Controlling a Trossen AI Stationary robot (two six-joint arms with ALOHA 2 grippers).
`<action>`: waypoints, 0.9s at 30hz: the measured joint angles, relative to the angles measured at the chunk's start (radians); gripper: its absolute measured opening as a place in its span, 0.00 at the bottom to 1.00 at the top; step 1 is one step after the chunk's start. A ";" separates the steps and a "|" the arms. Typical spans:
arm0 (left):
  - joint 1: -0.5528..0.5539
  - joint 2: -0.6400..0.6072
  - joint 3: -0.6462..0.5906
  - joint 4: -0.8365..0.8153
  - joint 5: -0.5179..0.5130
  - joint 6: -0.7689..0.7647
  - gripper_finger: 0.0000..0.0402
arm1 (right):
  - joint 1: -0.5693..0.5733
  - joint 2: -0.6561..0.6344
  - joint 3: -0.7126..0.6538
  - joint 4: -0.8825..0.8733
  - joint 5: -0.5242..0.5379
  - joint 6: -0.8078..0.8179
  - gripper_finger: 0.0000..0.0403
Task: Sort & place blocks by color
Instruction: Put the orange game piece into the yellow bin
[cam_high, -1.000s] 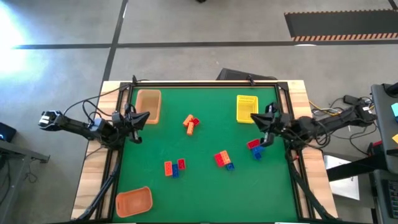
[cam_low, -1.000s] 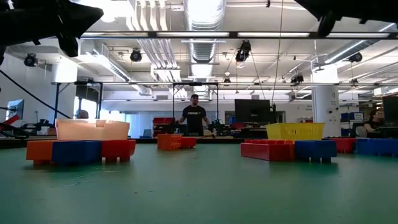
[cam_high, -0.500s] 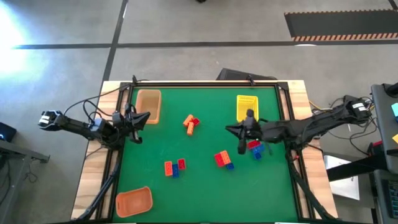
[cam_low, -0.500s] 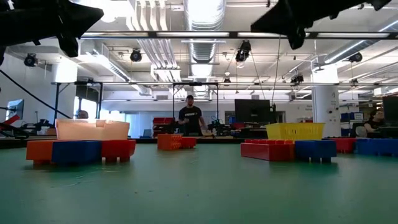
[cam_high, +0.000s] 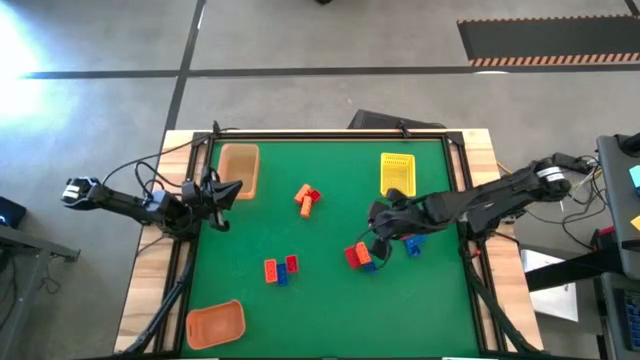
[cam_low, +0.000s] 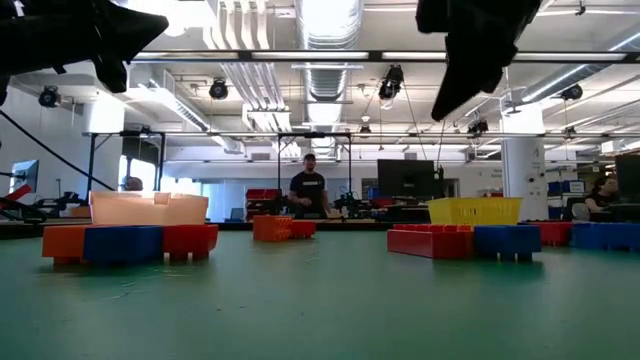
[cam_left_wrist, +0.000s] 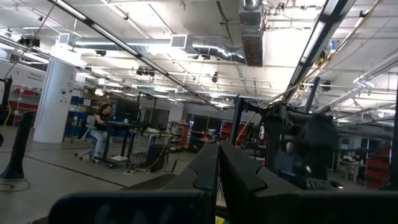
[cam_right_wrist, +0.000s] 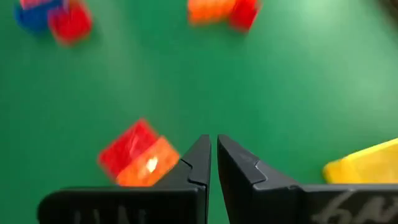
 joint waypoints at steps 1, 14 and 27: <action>0.000 -0.001 0.000 0.000 0.000 0.000 0.00 | 0.000 0.023 0.012 -0.012 -0.021 0.018 0.04; 0.000 0.004 0.000 -0.001 0.000 0.000 0.00 | 0.000 0.262 0.139 -0.172 -0.090 0.340 0.17; 0.000 0.023 0.000 -0.001 0.000 0.000 0.00 | 0.029 0.376 0.224 -0.362 -0.150 0.621 0.43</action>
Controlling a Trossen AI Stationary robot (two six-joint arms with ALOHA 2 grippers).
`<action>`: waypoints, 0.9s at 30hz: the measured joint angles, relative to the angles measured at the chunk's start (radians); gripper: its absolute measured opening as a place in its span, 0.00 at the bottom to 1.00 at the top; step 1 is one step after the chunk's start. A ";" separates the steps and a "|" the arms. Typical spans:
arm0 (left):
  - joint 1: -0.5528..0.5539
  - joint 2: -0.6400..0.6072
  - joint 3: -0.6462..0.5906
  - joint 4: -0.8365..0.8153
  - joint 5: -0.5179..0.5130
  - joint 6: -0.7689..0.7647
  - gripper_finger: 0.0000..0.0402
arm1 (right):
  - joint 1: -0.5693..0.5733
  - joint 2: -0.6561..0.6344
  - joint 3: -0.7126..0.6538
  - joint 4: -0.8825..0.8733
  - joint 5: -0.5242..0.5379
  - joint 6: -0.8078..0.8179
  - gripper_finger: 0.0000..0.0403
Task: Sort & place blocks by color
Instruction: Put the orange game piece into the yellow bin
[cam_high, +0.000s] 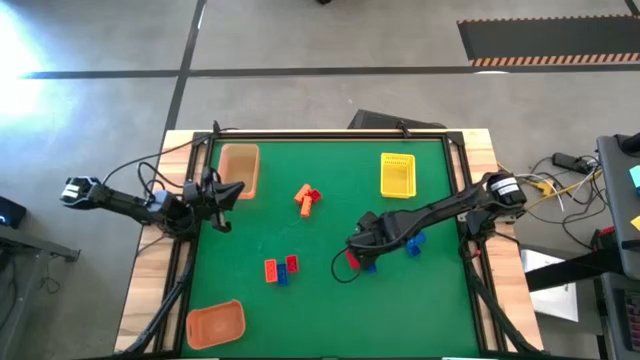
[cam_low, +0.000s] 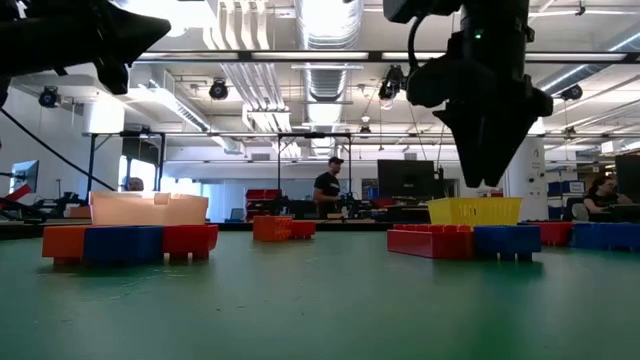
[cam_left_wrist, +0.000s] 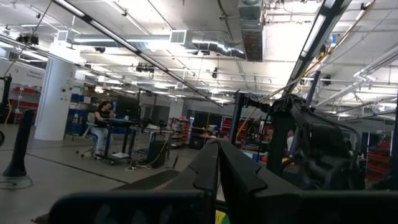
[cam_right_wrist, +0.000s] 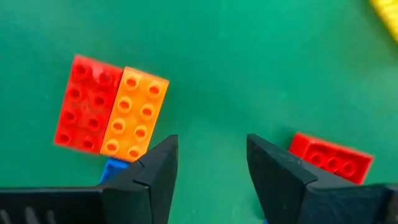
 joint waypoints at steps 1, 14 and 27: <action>0.000 0.002 0.000 0.000 0.000 0.000 0.00 | 0.004 0.006 0.000 0.002 -0.011 0.004 0.42; 0.000 -0.009 0.000 0.001 -0.001 0.001 0.00 | 0.006 0.064 -0.003 0.232 -0.022 -0.148 0.05; 0.000 -0.007 0.000 0.000 -0.003 0.001 0.00 | -0.001 0.133 -0.002 0.213 0.137 -0.189 0.02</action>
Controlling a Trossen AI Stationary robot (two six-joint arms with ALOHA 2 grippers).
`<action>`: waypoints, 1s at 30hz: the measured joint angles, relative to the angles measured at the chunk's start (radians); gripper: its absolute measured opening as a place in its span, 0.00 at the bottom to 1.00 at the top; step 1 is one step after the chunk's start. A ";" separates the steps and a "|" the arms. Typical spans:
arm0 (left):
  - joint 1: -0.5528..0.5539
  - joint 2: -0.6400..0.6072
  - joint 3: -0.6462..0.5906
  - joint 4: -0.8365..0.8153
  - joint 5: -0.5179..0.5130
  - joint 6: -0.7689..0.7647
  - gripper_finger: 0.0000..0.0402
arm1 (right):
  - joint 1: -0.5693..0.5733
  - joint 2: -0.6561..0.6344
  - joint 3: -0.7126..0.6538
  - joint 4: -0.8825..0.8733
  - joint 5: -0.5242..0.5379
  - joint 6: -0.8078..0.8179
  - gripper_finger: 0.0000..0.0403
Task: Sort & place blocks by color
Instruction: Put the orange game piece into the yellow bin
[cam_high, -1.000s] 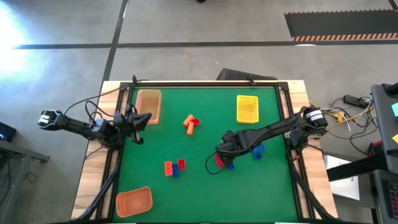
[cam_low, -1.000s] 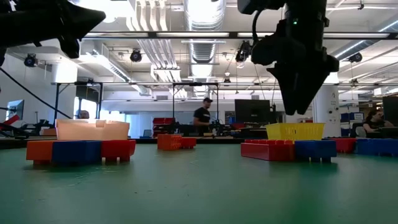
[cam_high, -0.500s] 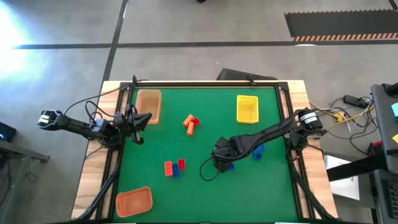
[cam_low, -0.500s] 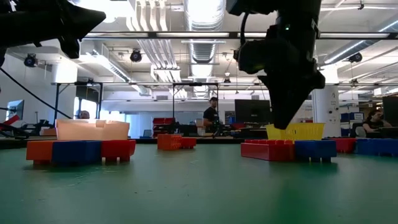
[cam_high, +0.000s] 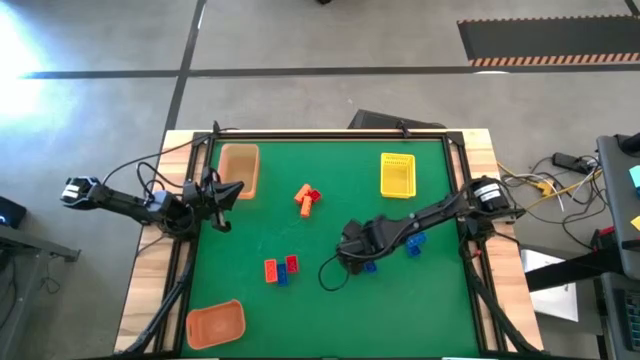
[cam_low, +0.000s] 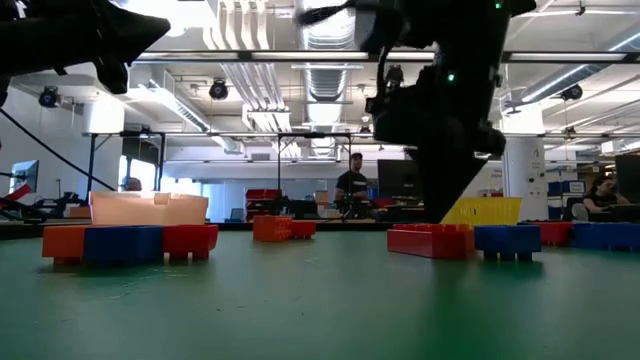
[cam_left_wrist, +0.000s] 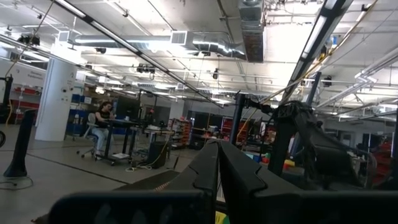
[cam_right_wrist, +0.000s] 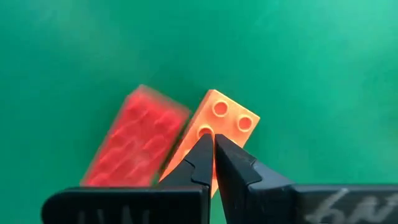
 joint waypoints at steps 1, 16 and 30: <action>0.000 0.000 0.000 0.000 0.000 0.000 0.00 | -0.002 -0.001 0.002 -0.017 0.037 -0.010 0.02; 0.000 0.012 0.000 0.000 -0.001 0.000 0.00 | -0.010 -0.092 0.031 -0.128 0.073 0.146 0.19; 0.000 0.011 0.000 0.000 -0.002 0.000 0.00 | -0.010 -0.091 0.014 -0.124 0.075 0.259 0.55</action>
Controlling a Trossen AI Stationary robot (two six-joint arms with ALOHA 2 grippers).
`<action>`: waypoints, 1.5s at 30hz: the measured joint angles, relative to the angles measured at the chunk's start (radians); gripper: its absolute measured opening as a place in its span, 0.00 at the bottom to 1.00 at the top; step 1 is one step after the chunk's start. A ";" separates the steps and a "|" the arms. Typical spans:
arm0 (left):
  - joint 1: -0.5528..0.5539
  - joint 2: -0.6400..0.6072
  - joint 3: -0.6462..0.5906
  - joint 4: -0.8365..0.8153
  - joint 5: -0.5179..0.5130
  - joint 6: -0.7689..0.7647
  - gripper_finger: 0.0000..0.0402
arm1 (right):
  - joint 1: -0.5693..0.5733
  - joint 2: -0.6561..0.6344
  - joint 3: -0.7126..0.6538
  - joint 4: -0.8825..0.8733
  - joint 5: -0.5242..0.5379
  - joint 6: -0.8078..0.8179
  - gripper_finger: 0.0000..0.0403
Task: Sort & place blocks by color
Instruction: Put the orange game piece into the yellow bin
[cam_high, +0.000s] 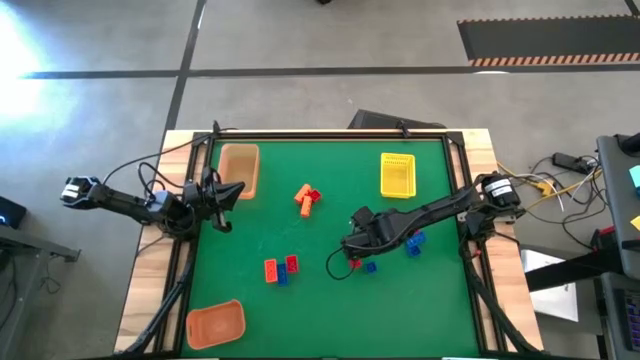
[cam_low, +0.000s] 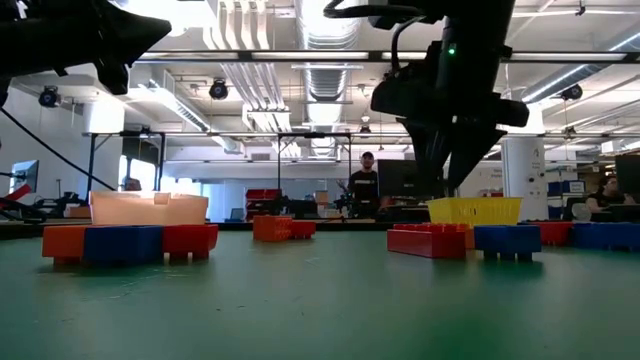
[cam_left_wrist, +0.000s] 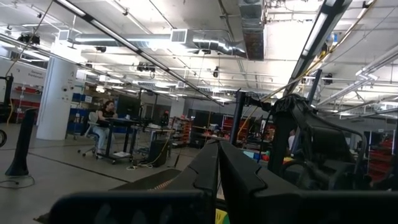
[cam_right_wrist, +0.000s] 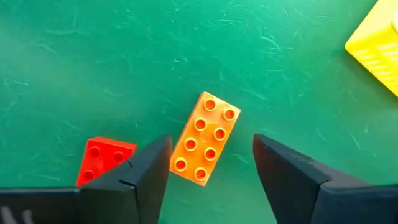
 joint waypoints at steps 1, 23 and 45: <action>0.000 0.000 0.000 0.000 0.000 0.000 0.00 | 0.000 0.000 -0.003 0.001 0.004 0.005 0.56; 0.000 0.000 0.000 0.000 0.000 0.000 0.00 | -0.022 0.000 -0.222 0.314 -0.055 0.079 0.57; 0.000 0.000 0.000 0.001 0.000 0.000 0.00 | -0.077 -0.019 -0.197 0.478 -0.008 -0.263 0.32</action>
